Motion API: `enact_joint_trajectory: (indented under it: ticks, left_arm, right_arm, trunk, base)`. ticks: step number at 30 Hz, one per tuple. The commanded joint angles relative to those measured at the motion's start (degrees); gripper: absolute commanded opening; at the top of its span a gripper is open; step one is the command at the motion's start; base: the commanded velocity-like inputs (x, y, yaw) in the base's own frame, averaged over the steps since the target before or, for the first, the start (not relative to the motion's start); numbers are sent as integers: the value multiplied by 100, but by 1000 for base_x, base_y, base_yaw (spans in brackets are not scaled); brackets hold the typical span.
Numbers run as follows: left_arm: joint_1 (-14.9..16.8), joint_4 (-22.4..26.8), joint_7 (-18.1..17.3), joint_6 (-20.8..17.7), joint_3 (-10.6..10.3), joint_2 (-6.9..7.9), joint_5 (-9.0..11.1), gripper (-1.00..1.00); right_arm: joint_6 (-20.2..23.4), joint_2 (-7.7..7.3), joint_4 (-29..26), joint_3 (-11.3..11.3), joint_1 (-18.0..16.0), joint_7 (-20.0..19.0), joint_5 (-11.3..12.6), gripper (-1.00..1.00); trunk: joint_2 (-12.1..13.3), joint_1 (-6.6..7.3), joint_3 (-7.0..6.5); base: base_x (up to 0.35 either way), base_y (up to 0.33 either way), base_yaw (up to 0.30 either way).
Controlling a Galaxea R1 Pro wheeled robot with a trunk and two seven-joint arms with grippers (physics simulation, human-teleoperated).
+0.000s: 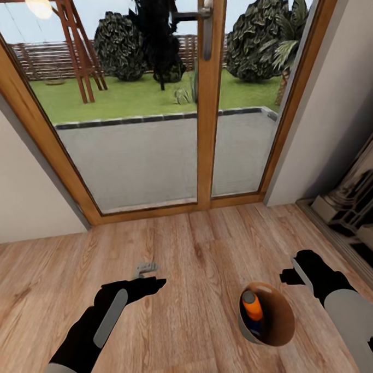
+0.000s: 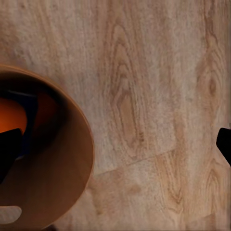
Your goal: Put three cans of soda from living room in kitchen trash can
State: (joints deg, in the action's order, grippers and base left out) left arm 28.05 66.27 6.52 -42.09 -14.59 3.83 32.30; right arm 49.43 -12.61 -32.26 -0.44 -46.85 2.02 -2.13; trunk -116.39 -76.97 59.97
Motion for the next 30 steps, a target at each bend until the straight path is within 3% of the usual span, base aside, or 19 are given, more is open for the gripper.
enact_joint_trajectory:
  ticks: [1, 11, 18, 30]
  left_arm:
    - [12, -31, 3, -32, 5, 1, 0, 100]
    - [300, -763, 15, -156, 40, -2, 1, 100]
    - [525, -1266, 24, -163, 50, -9, 0, 100]
    - [811, -1945, 55, -153, 49, -64, -7, 100]
  right_arm:
    - [-1, -5, 0, 0, 0, 0, 2, 100]
    - [-3, -174, -8, -41, 0, -29, 9, 100]
    - [1, -197, -268, -401, 7, -156, 5, 100]
    - [-2, -198, -398, -502, 17, -192, 2, 100]
  trunk:
    - [42, 23, -18]
    - [443, 242, -198]
    - [723, 396, -324]
    - [1205, 660, -539]
  base:
    - [0, 0, 0]
    - [0, 0, 0]
    - [0, 0, 0]
    - [0, 0, 0]
